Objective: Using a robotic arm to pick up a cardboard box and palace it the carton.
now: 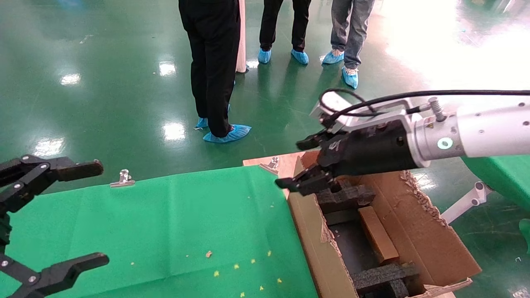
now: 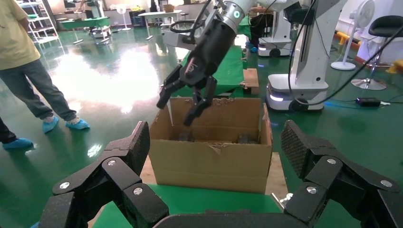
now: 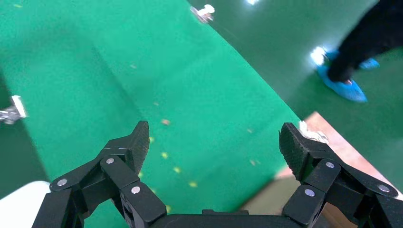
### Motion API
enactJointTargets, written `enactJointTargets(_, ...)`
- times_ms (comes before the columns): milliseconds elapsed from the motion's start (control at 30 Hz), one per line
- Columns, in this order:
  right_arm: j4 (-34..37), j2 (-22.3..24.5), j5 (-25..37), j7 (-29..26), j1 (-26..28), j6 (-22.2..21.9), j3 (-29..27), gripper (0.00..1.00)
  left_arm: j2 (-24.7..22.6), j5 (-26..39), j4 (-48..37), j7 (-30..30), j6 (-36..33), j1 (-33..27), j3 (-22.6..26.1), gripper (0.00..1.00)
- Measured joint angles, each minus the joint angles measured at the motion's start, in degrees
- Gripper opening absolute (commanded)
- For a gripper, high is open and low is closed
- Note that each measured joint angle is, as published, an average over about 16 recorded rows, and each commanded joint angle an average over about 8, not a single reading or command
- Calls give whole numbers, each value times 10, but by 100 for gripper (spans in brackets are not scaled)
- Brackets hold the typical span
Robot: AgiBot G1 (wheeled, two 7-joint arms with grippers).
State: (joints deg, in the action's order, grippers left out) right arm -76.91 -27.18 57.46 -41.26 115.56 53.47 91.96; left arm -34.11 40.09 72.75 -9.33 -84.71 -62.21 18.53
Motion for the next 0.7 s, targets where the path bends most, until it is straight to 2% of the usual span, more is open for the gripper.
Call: enactJointTargets(700, 15, -35, -70, 137, -242, 145, -341, 100, 0, 0, 0, 0, 0, 0, 0, 100)
